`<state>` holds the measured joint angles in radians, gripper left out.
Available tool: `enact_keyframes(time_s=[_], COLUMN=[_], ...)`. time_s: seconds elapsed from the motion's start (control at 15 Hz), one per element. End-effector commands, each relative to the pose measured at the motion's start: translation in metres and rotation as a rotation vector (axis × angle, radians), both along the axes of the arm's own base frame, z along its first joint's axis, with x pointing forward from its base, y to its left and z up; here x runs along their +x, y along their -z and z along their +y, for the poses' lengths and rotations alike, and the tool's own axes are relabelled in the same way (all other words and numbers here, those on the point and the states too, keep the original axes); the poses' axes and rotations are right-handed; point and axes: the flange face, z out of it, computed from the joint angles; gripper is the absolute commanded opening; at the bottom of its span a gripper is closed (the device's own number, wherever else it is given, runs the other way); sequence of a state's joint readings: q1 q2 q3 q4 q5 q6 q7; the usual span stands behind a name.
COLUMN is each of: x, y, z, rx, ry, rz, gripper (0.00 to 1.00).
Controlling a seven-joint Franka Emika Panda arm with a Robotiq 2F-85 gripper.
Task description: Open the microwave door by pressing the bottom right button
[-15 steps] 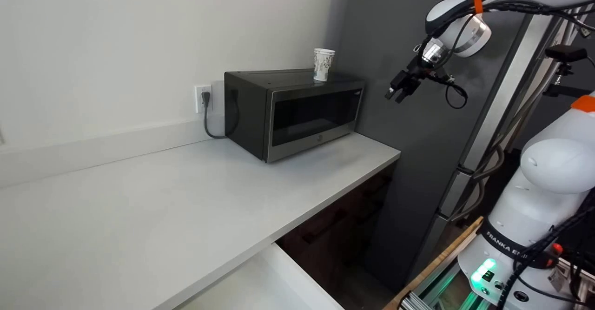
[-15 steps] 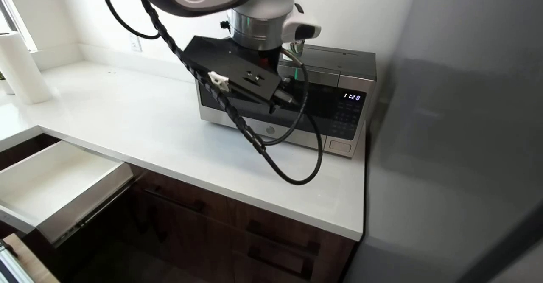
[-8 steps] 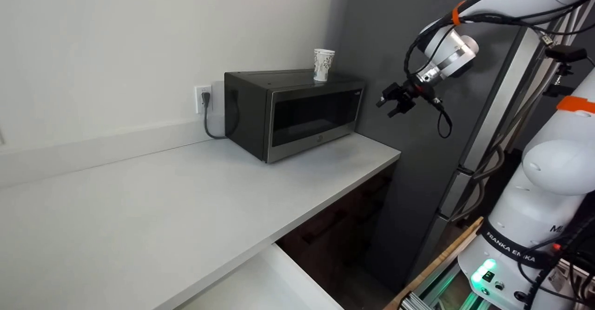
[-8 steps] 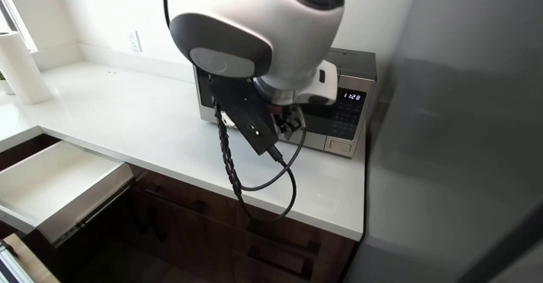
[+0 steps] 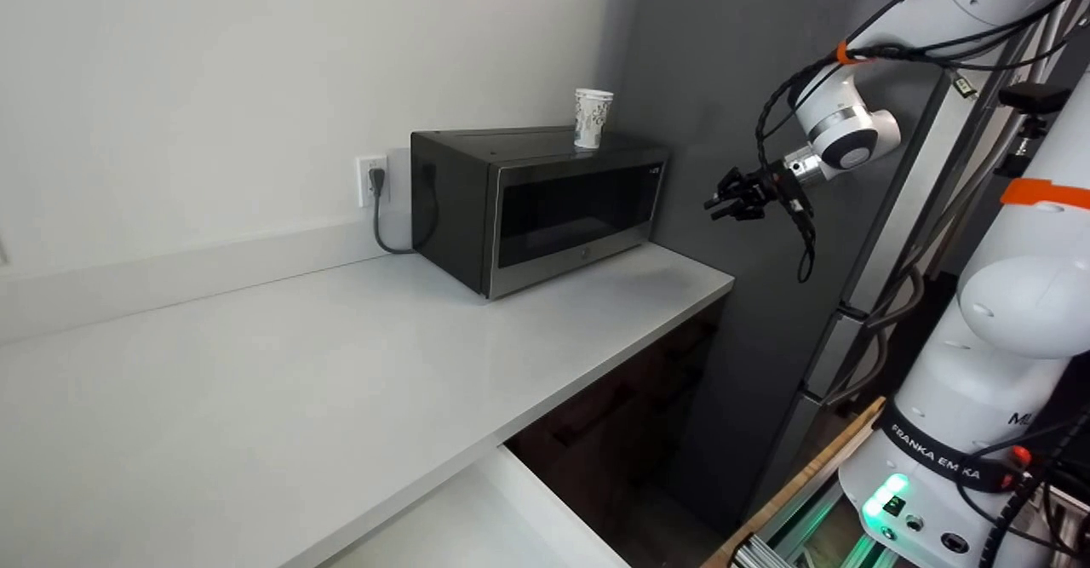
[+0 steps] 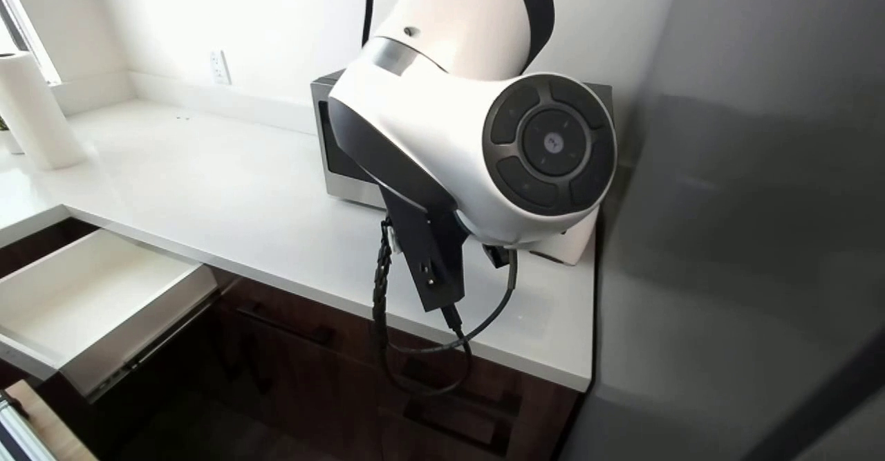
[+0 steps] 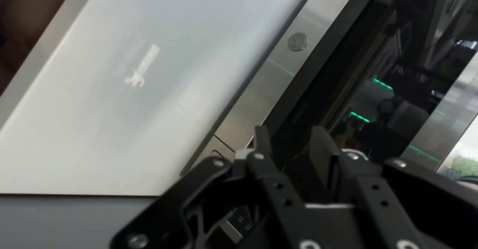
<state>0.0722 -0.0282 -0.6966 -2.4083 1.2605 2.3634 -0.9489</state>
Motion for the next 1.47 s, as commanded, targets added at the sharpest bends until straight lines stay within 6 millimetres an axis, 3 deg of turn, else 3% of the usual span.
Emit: enact_keyframes(time_s=[0.0,0.13,0.2,0.33,0.67,1.27,1.33,1.4], x=[0.001,0.003,0.003,0.010,0.034,0.083,0.090,0.076], y=[0.000,-0.001,-0.001,0.011,0.050,0.151,0.158,0.139], z=[0.000,0.001,0.001,-0.003,-0.007,-0.031,-0.032,-0.023], rx=[0.000,0.001,0.001,0.072,0.238,0.385,0.396,0.376], ry=[0.002,0.001,0.001,0.023,0.157,0.415,0.395,0.392], rz=[0.001,-0.001,-0.002,-0.022,-0.137,-0.220,-0.222,-0.191], gripper=[0.35,0.35,0.10,0.01,0.00,0.00,0.00,0.01])
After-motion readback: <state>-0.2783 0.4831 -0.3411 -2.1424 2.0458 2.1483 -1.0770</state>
